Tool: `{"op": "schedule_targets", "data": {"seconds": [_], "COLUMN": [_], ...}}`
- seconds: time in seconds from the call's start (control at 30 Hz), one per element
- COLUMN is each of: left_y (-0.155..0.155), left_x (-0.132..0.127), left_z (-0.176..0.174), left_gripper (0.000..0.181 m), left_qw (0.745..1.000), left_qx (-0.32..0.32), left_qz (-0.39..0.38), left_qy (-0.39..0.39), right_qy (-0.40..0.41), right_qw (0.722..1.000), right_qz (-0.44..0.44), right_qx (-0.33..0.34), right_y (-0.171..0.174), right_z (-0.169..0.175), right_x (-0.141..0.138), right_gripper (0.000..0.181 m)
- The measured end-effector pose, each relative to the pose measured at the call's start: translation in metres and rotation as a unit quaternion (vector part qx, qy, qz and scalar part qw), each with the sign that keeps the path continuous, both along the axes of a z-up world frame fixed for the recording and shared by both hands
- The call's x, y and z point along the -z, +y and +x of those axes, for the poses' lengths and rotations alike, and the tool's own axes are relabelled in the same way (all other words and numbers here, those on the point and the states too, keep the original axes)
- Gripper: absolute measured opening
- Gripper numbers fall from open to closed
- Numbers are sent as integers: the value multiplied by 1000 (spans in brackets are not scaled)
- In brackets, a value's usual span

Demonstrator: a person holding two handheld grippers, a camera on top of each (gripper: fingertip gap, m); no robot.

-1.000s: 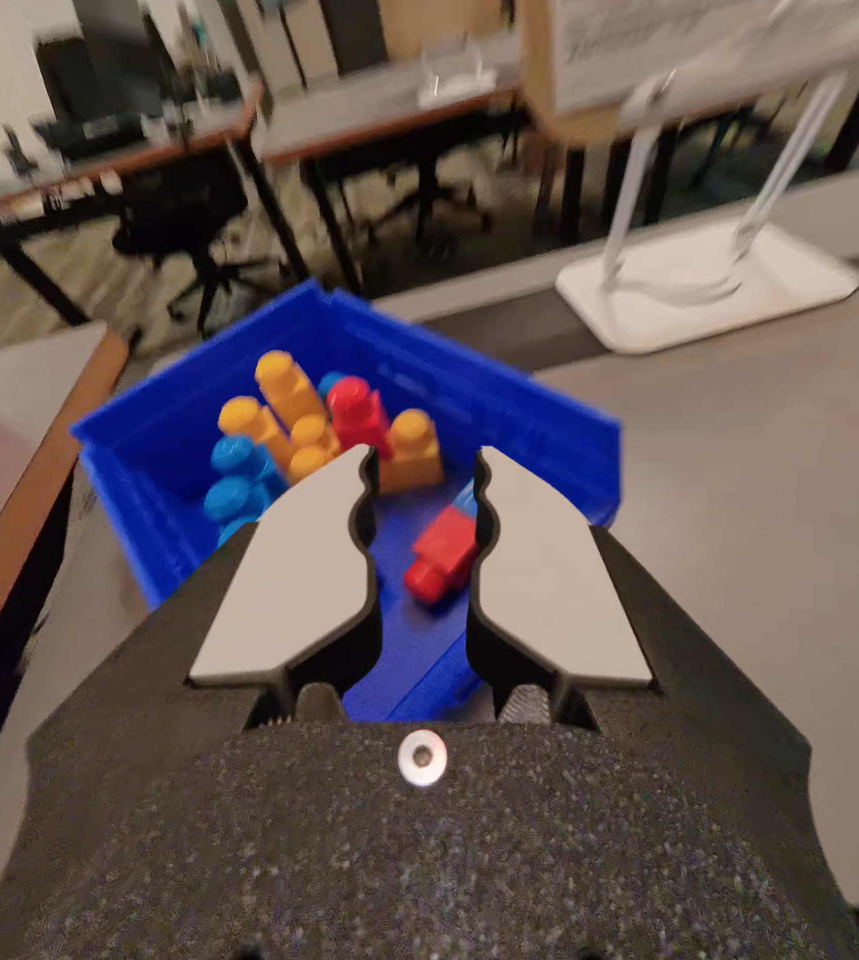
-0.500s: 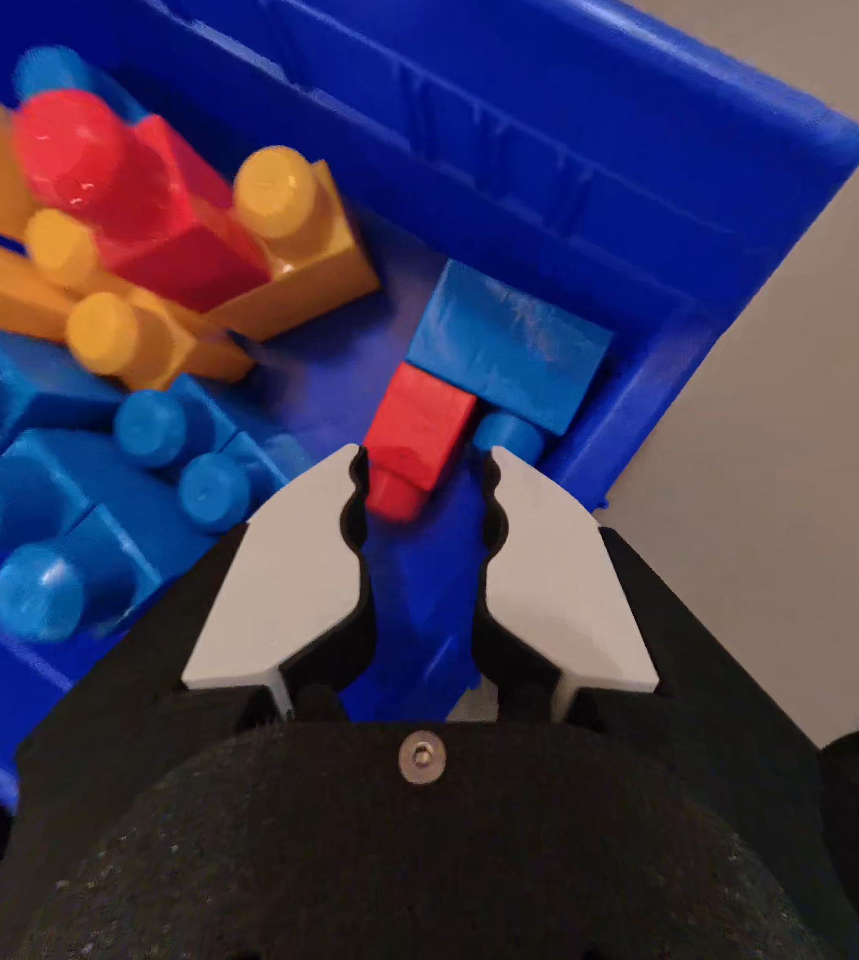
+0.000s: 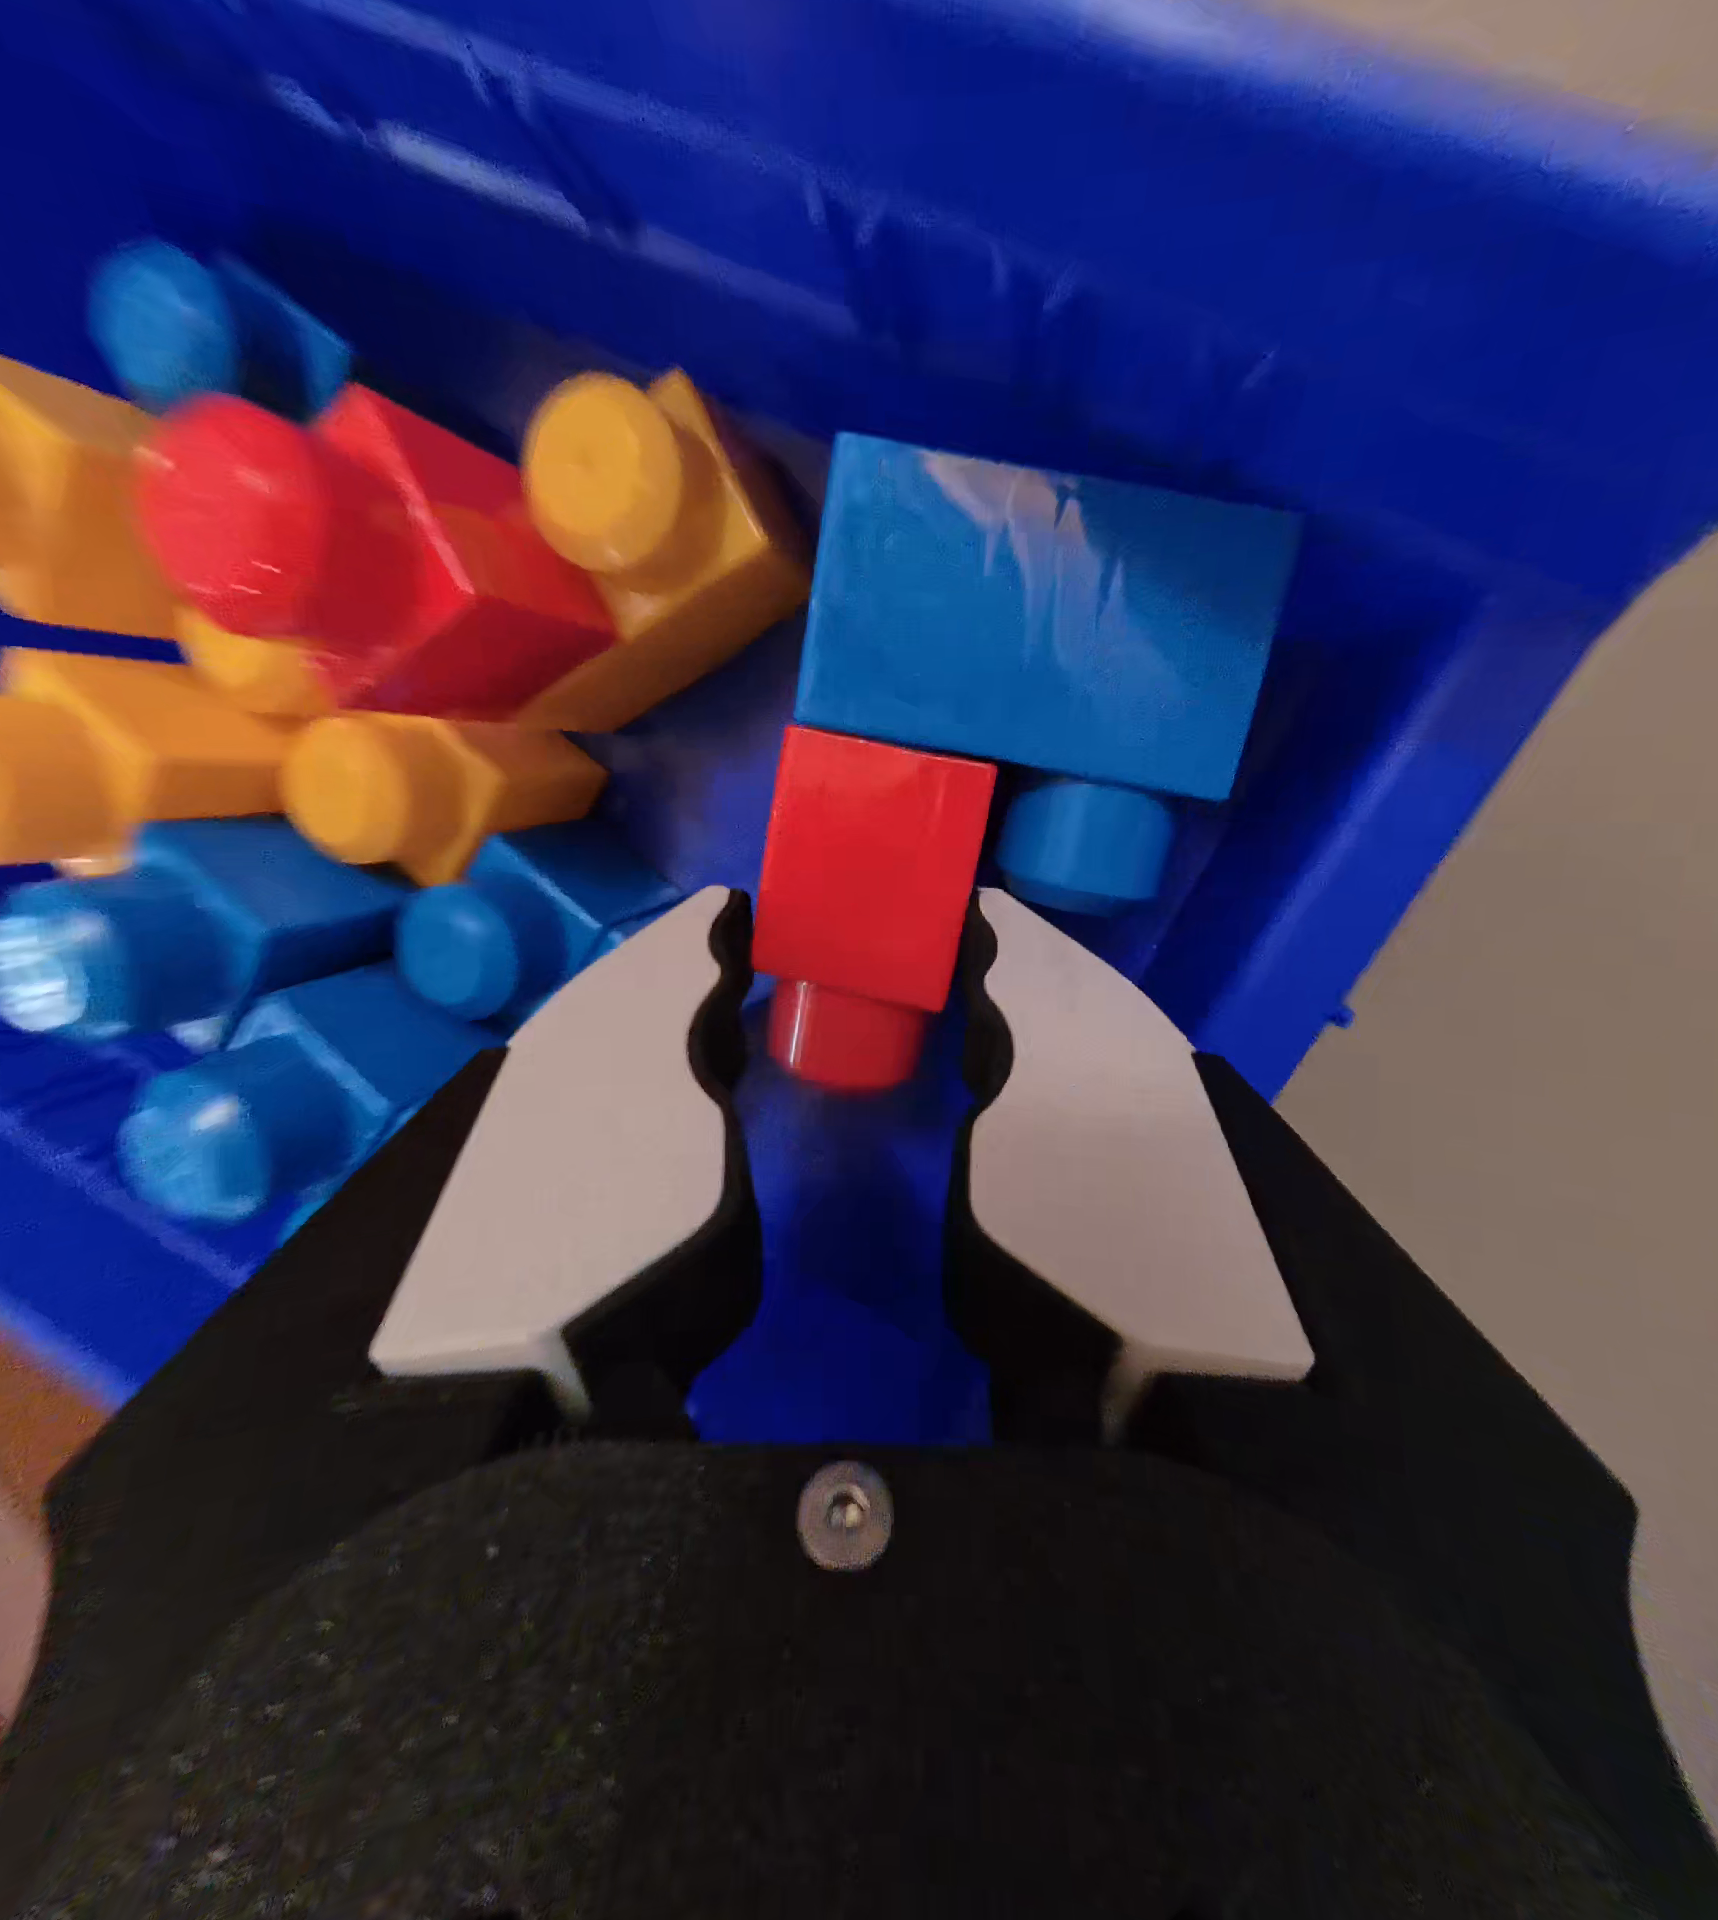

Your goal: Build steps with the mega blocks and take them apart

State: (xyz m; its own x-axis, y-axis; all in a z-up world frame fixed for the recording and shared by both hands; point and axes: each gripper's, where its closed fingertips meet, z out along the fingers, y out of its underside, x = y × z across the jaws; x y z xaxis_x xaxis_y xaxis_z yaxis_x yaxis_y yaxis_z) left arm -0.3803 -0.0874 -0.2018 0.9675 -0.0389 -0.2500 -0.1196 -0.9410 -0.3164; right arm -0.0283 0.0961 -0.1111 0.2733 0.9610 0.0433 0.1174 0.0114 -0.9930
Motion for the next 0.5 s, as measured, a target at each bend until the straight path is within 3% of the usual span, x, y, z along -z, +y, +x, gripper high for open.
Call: {"op": "schedule_targets", "data": {"seconds": [0.13,0.27,0.4,0.5], "left_y": [4,8,24,37], "left_x": [-55,-101,-115,-104], "left_z": [11,49,126,191], "left_gripper": [39,39,38,38], "left_qw": [989,963,941,922], "left_qx": [34,92,198,283], "left_qz": [73,123,181,205], "left_qy": [120,220,206,165], "right_qy": [8,19,12,-5], "right_qw": [999,995,988,976], "right_qz": [-21,-52,-47,-71], "right_qx": [-23,-86,-147,-208], "right_y": [-7,-33,-62,-87], "right_z": [-4,-14,-20,-23], "right_x": [-1,-6,-11,-13], "right_gripper": [0,4,15,29]}}
